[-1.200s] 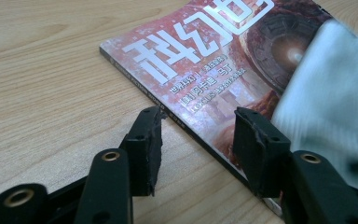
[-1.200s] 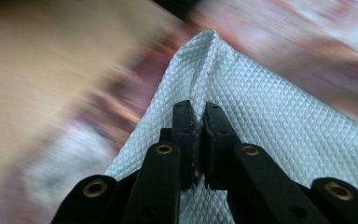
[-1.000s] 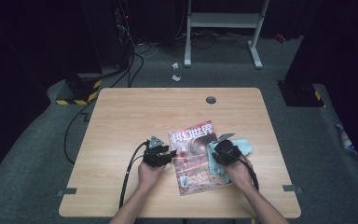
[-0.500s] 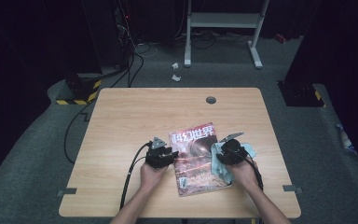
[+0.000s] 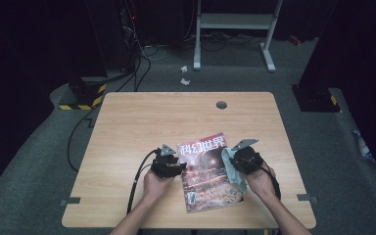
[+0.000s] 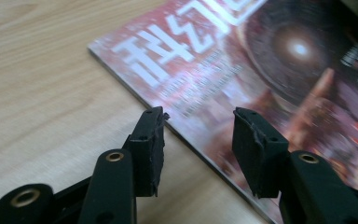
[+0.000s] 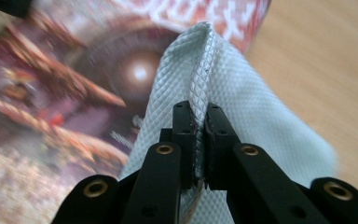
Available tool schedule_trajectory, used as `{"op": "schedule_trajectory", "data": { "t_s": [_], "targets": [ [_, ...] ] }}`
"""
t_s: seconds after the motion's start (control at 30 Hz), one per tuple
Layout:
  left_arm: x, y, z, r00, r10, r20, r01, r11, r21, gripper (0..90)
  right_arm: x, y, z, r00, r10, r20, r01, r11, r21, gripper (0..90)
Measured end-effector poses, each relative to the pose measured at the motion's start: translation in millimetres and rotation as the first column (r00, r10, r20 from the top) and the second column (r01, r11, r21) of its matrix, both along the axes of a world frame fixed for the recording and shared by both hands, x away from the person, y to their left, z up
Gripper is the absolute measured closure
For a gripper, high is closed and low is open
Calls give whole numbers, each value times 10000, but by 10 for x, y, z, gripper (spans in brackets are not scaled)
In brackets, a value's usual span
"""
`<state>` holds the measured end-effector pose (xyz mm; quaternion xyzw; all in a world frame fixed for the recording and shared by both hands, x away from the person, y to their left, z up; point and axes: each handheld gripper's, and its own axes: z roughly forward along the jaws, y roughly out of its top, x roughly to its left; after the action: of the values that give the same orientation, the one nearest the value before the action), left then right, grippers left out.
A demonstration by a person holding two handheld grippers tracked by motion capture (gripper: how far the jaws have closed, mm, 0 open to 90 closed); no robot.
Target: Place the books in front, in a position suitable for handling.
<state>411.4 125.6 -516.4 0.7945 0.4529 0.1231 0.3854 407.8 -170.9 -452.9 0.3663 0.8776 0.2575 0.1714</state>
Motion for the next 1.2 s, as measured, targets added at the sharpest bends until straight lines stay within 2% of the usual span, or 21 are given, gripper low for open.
{"op": "schedule_trajectory", "data": {
  "t_s": [0.03, 0.07, 0.17, 0.2, 0.23, 0.3, 0.33, 0.4, 0.43, 0.5, 0.6, 0.67, 0.73, 0.77, 0.87, 0.9, 0.97, 1.03, 1.1, 1.2],
  "targets": [
    [45, 8, -14, 9999, 57, -134, -56, 10000, 75, 527, -3, 44, 37, 9998, 154, 103, -153, 9998, -101, 849],
    [79, 21, -23, 9999, 7, -166, -9, 9999, -132, 510, 0, 99, 52, 9995, 296, 114, -293, 9993, -239, 848],
    [114, 31, -42, 9999, -28, 134, 29, 10000, -12, 494, 66, 244, -37, 9988, 469, -118, -477, 9957, -799, 849],
    [114, 31, -42, 9999, -28, 134, 29, 10000, -12, 493, 66, 244, -37, 9988, 469, -118, -477, 9957, -799, 849],
    [112, 41, -58, 9996, -63, 274, 65, 9999, -76, 492, 151, 294, -167, 9976, 246, -645, -309, 9946, -992, 850],
    [99, 53, -73, 9993, -84, 377, 90, 9998, -174, 493, 205, 319, -295, 9937, 47, -1124, -151, 9957, -915, 850],
    [92, 64, -85, 9991, -105, 415, 118, 9994, -314, 494, 199, 331, -326, 9949, 6, -1012, -95, 9961, -877, 850],
    [88, 72, -95, 9986, -110, 518, 129, 9993, -354, 498, 159, 388, -332, 9934, 147, -1142, -229, 9972, -707, 849],
    [82, 91, -119, 9974, -142, 711, 176, 9987, -482, 499, 129, 436, -343, 9944, 280, -1022, -358, 9965, -752, 849],
    [74, 113, -145, 9968, -20, 796, 84, 9967, -803, 511, 84, 546, -352, 9931, 642, -980, -720, 9944, -775, 849],
    [68, 119, -154, 9965, 59, 829, 16, 9959, -906, 526, 51, 733, -359, 9847, 1243, -1220, -1298, 9908, -386, 850],
    [61, 116, -158, 9964, 51, 849, 26, 9958, -912, 525, 0, 930, -364, 9750, 1800, -1302, -1849, 9824, -267, 849],
    [60, 119, -162, 9962, 88, 866, -4, 9953, -964, 525, -44, 1084, -364, 9657, 2241, -1312, -2295, 9729, -271, 849],
    [56, 116, -161, 9955, 61, 943, 18, 9965, -832, 523, -75, 1184, -366, 9596, 2490, -1311, -2545, 9667, -261, 849],
    [41, 110, -164, 9954, 56, 953, 28, 9962, -873, 524, -115, 1326, -368, 9521, 2815, -1192, -2881, 9567, -424, 849],
    [39, 114, -164, 9956, 47, 938, 36, 9961, -881, 524, -112, 1330, -367, 9514, 2840, -1193, -2909, 9557, -446, 849],
    [35, 111, -164, 9951, 37, 991, 44, 9967, -812, 524, -83, 1283, -366, 9490, 2813, -1422, -2862, 9581, -147, 849],
    [30, 110, -165, 9952, 33, 983, 49, 9965, -840, 524, -54, 1197, -362, 9524, 2679, -1458, -2734, 9617, -192, 849],
    [28, 113, -164, 9952, 7, 982, 74, 9966, -825, 523, -25, 1038, -360, 9649, 2307, -1253, -2379, 9702, -452, 849],
    [28, 111, -166, 9947, 20, 1026, 63, 9967, -809, 523, 68, 647, -352, 9842, 1285, -1222, -1349, 9898, -456, 849]
  ]
}}
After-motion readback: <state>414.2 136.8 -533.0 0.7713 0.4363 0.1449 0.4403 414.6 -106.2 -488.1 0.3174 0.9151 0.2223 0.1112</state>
